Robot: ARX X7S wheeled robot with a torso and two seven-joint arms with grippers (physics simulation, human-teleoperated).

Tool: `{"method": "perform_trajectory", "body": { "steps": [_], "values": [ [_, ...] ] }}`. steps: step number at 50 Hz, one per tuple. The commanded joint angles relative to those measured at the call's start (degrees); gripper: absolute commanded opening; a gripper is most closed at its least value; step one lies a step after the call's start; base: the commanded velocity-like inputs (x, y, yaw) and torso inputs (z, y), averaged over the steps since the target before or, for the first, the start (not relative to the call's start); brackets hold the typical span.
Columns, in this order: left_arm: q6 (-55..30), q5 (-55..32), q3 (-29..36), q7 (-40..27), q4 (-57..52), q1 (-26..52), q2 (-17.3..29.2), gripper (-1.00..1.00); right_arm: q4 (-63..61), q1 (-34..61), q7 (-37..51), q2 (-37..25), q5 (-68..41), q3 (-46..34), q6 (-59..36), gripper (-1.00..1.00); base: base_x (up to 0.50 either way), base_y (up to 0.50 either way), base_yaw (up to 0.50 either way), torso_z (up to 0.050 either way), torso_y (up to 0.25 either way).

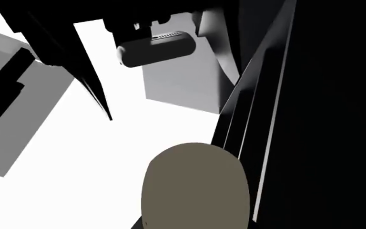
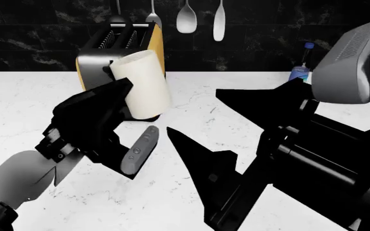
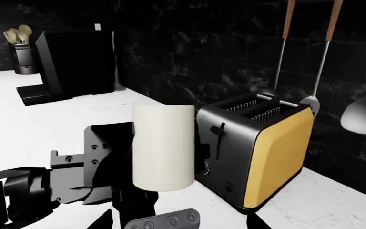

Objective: A wet mug is on the counter and needs to be dried. Pick it up and place it upside down in the open cabinet.

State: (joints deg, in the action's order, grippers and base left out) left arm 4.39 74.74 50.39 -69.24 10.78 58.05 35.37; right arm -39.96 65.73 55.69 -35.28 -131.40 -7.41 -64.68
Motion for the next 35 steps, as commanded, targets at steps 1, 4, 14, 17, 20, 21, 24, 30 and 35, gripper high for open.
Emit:
{"method": "perform_trajectory", "body": {
  "steps": [1, 4, 14, 17, 20, 21, 24, 30, 35],
  "values": [
    [-0.46, 1.18, -0.23, -1.07, -1.47, -0.42, -0.37, -1.0, -0.69, -0.32, -0.04, 1.68, 0.55, -1.13, 0.95, 1.0, 0.0, 0.0, 0.0, 0.0, 0.0],
    [-0.57, 1.33, -0.1, -1.11, -1.59, -0.6, -0.62, -1.0, -0.9, -0.2, -0.07, 1.66, 0.43, -1.09, 1.2, 1.0, 0.0, 0.0, 0.0, 0.0, 0.0],
    [-1.1, 1.11, -0.2, 0.02, -5.69, -2.06, -0.23, -1.0, -1.0, -0.92, -0.85, 2.09, 1.6, -0.96, 0.98, 1.0, 0.0, 0.0, 0.0, 0.0, 0.0],
    [-1.11, 0.79, -0.31, 0.42, -6.93, -2.4, 0.02, -1.0, -0.89, -1.25, -1.26, 2.35, 2.14, -0.96, 0.76, 1.0, 0.0, 0.0, 0.0, 0.0, 0.0],
    [-1.15, 0.44, -0.5, 0.83, -8.22, -2.63, 0.31, -1.0, -0.69, -1.69, -1.74, 2.57, 2.76, -0.86, 0.51, 1.0, 0.0, 0.0, 0.0, 0.0, 0.0],
    [-1.13, 0.27, -0.58, 1.03, -8.7, -2.69, 0.42, -1.0, -0.67, -1.9, -1.9, 2.65, 2.99, -0.81, 0.42, 1.0, 0.0, 0.0, 0.0, 0.0, 0.0],
    [-0.99, -0.11, -0.68, 1.52, -9.33, -2.55, 0.45, -1.0, -0.67, -2.36, -2.21, 2.87, 3.48, -0.77, 0.32, 1.0, 0.0, 0.0, 0.0, 0.0, 0.0],
    [-0.93, -0.25, -0.66, 1.91, -9.97, -2.49, 0.31, -1.0, -0.67, -2.76, -2.58, 2.79, 3.75, -0.61, 0.41, 1.0, 0.0, 0.0, 0.0, 0.0, 0.003],
    [-0.62, -0.27, -0.4, 2.03, -9.29, -1.99, -0.31, -1.0, -0.58, -3.68, -3.15, 3.49, 4.65, -0.76, 0.3, 1.0, 0.0, 0.0, 0.0, 0.0, 0.0]
  ]
}}
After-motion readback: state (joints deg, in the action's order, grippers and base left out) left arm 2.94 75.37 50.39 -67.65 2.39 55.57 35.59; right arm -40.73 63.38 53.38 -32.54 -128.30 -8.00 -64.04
